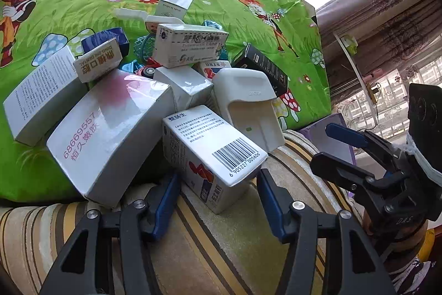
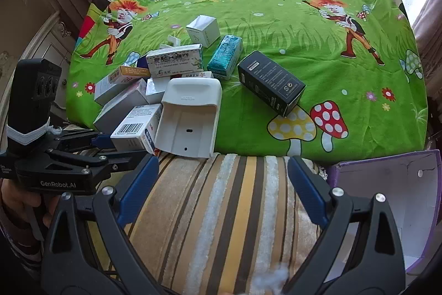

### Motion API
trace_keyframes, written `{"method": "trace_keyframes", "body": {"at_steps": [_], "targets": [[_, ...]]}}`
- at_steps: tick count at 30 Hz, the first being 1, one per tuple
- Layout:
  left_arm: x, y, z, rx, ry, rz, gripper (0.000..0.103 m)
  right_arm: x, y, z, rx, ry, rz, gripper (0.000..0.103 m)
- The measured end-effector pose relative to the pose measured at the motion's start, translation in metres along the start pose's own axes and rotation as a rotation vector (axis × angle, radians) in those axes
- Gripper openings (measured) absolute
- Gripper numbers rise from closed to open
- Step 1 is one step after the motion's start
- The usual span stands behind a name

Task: Organize rigid objects
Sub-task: 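Move both tools back over the box pile on the bed, then grasp the white plastic holder with the right tool while the left tool grasps a barcoded white box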

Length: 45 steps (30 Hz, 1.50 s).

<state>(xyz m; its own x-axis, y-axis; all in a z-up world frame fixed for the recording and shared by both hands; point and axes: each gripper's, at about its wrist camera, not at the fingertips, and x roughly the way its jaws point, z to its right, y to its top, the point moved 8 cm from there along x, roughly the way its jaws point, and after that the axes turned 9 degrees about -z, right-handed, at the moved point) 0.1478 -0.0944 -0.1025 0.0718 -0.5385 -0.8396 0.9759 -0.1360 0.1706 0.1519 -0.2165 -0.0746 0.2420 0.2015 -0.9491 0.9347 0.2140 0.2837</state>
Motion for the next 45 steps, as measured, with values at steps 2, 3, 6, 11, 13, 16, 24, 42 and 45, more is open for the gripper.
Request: {"method": "trace_keyframes", "body": {"at_steps": [2, 3, 6, 11, 13, 16, 24, 42, 45], "targets": [[-0.002, -0.002, -0.003, -0.024, -0.016, 0.004, 0.057, 0.004, 0.002, -0.003, -0.01, 0.0, -0.007, 0.095], [-0.004, -0.003, -0.005, -0.042, -0.026, 0.008, 0.057, 0.006, 0.003, -0.004, -0.014, -0.002, -0.013, 0.095], [-0.013, -0.008, -0.013, -0.098, -0.037, 0.033, 0.057, 0.013, 0.005, -0.008, -0.021, 0.006, -0.03, 0.095], [-0.031, -0.014, -0.029, -0.184, 0.014, 0.097, 0.057, 0.02, 0.012, -0.017, -0.032, 0.008, -0.038, 0.095], [-0.034, -0.016, -0.034, -0.204, 0.017, 0.107, 0.057, 0.024, 0.014, -0.022, -0.035, 0.013, -0.045, 0.095], [-0.033, -0.016, -0.033, -0.198, 0.011, 0.106, 0.057, 0.032, 0.017, -0.031, -0.041, 0.024, -0.065, 0.095], [-0.025, -0.013, -0.024, -0.177, 0.005, 0.094, 0.058, 0.044, 0.029, -0.029, 0.091, 0.084, -0.077, 0.095], [-0.015, -0.008, -0.021, -0.17, 0.022, 0.09, 0.039, 0.063, 0.058, -0.007, 0.305, 0.012, -0.057, 0.095], [-0.015, -0.01, -0.022, -0.168, 0.021, 0.093, 0.025, 0.068, 0.055, -0.006, 0.307, 0.006, -0.077, 0.075]]}}
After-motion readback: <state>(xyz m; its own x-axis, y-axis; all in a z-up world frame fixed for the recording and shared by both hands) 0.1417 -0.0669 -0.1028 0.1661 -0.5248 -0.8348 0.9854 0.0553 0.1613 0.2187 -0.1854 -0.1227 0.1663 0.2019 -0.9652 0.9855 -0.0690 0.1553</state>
